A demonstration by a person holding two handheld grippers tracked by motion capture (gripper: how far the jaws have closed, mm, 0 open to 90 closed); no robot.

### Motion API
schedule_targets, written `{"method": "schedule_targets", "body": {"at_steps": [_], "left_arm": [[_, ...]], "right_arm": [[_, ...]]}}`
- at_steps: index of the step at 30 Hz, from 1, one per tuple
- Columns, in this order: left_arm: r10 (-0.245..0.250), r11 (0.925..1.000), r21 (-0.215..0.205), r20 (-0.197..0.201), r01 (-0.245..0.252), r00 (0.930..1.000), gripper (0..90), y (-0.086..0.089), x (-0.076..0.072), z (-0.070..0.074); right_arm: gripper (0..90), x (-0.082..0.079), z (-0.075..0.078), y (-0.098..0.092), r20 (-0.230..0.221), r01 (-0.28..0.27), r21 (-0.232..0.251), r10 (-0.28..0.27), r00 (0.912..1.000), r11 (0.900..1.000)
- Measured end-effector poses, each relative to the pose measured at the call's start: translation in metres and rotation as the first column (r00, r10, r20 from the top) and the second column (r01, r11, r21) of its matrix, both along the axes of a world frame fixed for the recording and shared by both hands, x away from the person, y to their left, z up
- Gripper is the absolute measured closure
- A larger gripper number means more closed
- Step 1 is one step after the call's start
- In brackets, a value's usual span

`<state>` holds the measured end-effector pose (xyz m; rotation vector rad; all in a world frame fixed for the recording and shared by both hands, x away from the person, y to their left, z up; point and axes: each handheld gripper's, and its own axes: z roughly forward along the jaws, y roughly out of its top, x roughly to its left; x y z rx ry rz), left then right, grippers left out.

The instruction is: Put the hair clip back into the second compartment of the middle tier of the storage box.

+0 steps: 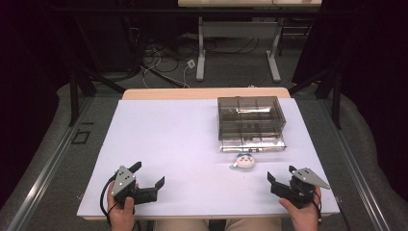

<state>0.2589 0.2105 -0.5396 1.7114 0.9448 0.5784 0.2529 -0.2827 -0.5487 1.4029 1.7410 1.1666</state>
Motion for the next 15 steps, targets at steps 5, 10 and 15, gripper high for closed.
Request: {"method": "schedule_targets", "body": {"at_steps": [5,10,15], "left_arm": [[0.003,1.0000,-0.003,-0.006,-0.003,1.0000,0.2,0.000,0.001,0.000],[-0.003,1.0000,-0.004,-0.011,0.003,0.9999,0.2,-0.001,-0.001,-0.002],[0.003,1.0000,-0.002,-0.009,-0.003,1.0000,0.2,0.000,-0.002,-0.002]], "right_arm": [[15.2,0.008,0.006,0.006,-0.014,0.001,0.015,0.000,0.9999,1.000],[15.1,0.012,0.010,0.012,-0.021,-0.003,0.032,0.004,0.9998,0.999],[15.2,0.017,0.013,0.019,-0.027,-0.021,0.019,0.022,0.9994,1.000]]}}
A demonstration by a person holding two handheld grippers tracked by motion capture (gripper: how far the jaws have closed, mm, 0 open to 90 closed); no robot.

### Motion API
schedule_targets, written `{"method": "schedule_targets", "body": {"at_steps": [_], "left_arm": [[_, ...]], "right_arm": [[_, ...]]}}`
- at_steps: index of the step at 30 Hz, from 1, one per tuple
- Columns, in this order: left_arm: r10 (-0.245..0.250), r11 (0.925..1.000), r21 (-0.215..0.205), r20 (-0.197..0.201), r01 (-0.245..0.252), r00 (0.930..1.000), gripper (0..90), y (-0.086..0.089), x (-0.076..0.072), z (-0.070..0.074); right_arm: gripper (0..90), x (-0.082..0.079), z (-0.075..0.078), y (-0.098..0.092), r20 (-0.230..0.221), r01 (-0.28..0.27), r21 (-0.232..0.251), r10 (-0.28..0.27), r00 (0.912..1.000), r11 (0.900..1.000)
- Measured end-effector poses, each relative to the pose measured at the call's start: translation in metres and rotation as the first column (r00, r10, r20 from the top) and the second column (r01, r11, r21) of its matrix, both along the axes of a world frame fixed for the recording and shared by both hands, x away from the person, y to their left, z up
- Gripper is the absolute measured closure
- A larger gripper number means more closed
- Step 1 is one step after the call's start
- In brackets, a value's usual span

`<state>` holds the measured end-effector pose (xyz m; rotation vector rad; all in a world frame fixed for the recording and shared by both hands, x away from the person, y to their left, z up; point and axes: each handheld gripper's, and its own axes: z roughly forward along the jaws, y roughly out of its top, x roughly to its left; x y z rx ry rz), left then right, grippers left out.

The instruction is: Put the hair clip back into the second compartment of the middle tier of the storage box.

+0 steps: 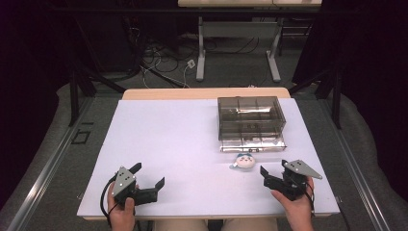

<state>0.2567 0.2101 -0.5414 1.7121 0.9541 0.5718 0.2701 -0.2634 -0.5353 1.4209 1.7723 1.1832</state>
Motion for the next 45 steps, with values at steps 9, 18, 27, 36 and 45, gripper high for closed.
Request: {"method": "schedule_targets", "body": {"at_steps": [9,18,27,36,45], "left_arm": [[0.002,0.9999,0.014,-0.003,-0.002,1.0000,0.2,-0.001,-0.002,0.000],[0.009,0.9996,0.026,-0.007,-0.009,0.9999,0.2,0.000,-0.004,-0.001],[0.019,0.9996,0.021,-0.013,-0.019,0.9997,0.2,0.003,-0.006,-0.001],[0.018,0.9997,0.019,-0.013,-0.018,0.9997,0.2,0.004,-0.006,-0.002],[0.018,0.9996,0.021,-0.014,-0.018,0.9997,0.2,0.004,-0.006,-0.002]], "right_arm": [[15.1,0.010,0.002,0.010,-0.017,-0.037,-0.008,0.037,0.9992,0.999],[15.4,0.022,-0.001,0.025,-0.047,-0.050,-0.010,0.049,0.9977,0.999],[15.9,0.029,-0.005,0.040,-0.084,-0.063,-0.021,0.061,0.9946,0.998],[16.3,0.036,-0.008,0.048,-0.113,-0.064,-0.013,0.062,0.9917,0.998],[16.8,0.043,-0.012,0.058,-0.142,-0.053,-0.028,0.048,0.9886,0.998]]}}
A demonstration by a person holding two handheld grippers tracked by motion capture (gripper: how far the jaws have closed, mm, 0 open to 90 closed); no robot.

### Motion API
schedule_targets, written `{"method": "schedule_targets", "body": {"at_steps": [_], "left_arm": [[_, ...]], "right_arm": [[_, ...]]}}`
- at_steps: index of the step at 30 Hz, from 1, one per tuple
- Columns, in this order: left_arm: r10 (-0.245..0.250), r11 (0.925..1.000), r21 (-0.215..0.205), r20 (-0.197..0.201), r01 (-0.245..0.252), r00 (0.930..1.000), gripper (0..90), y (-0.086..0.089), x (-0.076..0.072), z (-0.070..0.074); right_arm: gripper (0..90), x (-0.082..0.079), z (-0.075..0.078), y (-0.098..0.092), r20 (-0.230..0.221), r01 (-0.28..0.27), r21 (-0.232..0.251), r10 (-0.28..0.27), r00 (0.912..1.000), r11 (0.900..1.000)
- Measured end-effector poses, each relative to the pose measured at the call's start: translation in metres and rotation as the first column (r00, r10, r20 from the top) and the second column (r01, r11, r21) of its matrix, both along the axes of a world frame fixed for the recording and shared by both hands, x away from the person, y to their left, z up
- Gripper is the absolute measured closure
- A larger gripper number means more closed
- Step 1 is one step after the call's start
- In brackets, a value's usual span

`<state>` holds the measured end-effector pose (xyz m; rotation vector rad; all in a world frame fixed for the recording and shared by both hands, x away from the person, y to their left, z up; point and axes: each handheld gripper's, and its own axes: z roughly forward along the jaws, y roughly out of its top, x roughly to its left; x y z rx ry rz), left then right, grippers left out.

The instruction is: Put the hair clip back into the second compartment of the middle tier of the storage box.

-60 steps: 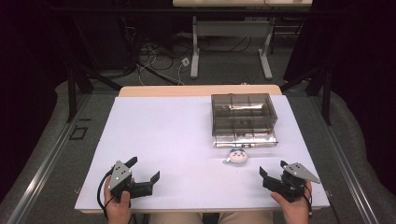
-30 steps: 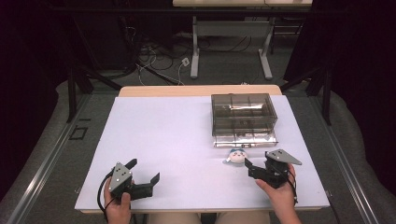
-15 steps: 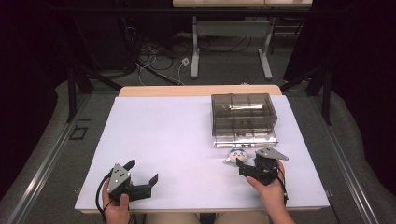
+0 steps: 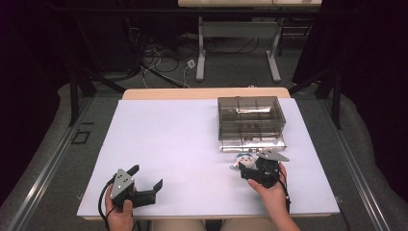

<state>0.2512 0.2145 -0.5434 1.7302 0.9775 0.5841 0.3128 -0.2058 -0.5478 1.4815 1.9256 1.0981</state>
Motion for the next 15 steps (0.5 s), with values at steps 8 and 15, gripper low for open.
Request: {"method": "schedule_targets", "body": {"at_steps": [8,15], "left_arm": [[0.000,1.0000,0.000,-0.002,0.000,1.0000,0.2,0.0003,0.0005,-0.0003],[-0.001,1.0000,0.001,-0.002,0.001,1.0000,0.2,0.0006,0.0004,-0.0002]], "right_arm": [[16.6,0.0058,-0.0039,0.0037,-0.024,0.006,0.013,-0.005,0.9997,1.000],[16.8,0.0102,-0.0079,0.0056,-0.044,0.013,0.007,-0.012,0.9990,1.000]]}}
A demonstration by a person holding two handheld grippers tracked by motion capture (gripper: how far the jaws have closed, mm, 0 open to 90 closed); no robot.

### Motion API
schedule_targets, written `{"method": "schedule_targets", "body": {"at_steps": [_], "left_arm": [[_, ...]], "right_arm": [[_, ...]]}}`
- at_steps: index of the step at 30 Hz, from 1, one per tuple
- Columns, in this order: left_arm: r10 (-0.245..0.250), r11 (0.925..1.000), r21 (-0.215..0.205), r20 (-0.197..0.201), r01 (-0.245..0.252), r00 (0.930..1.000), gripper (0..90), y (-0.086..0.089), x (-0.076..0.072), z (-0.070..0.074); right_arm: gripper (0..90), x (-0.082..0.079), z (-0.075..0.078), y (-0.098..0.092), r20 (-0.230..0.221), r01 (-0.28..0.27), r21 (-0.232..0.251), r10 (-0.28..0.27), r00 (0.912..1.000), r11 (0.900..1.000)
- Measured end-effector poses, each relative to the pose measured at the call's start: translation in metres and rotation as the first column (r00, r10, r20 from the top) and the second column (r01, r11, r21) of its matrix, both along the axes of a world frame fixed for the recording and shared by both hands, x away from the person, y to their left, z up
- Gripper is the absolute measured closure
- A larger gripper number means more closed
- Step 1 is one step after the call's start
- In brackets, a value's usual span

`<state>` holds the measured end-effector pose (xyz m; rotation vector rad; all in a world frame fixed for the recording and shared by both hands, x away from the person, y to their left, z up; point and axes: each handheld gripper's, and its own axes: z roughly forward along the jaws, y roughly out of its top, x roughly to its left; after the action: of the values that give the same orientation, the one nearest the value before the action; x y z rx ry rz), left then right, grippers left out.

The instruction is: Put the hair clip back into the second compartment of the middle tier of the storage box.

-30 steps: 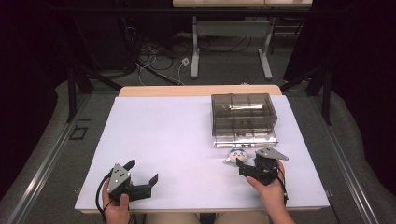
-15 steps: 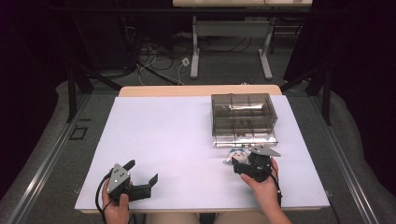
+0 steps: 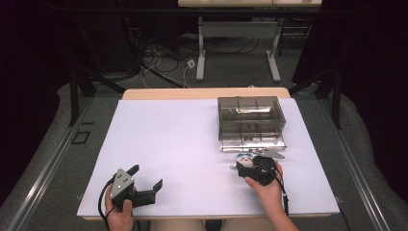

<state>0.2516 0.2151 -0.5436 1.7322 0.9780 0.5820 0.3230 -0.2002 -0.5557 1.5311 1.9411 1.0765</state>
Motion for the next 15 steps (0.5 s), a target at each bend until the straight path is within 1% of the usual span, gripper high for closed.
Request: {"method": "schedule_targets", "body": {"at_steps": [3,8,10,13,15], "left_arm": [[-0.002,1.0000,0.005,-0.001,0.002,1.0000,0.2,0.0003,0.0000,0.0001],[-0.002,1.0000,0.002,-0.003,0.002,1.0000,0.2,0.0002,0.0001,-0.0001],[-0.002,1.0000,0.004,-0.002,0.002,1.0000,0.2,0.0005,0.0004,-0.0002],[-0.001,1.0000,0.002,-0.003,0.001,1.0000,0.3,0.0004,0.0005,-0.0003],[-0.002,1.0000,0.005,-0.004,0.002,1.0000,0.2,0.0005,0.0004,-0.0003]], "right_arm": [[17.0,0.0008,-0.0007,0.0009,-0.003,-0.002,-0.004,0.002,1.0000,1.000],[19.6,0.0027,-0.0030,0.0038,-0.011,-0.004,-0.006,0.004,0.9999,1.000],[21.8,0.0041,-0.0041,0.0037,-0.014,-0.015,-0.022,0.014,0.9998,1.000],[22.2,0.0046,-0.0047,0.0047,-0.013,-0.012,-0.014,0.012,0.9998,1.000],[22.4,0.0051,-0.0051,0.0046,-0.012,-0.013,-0.022,0.013,0.9998,1.000]]}}
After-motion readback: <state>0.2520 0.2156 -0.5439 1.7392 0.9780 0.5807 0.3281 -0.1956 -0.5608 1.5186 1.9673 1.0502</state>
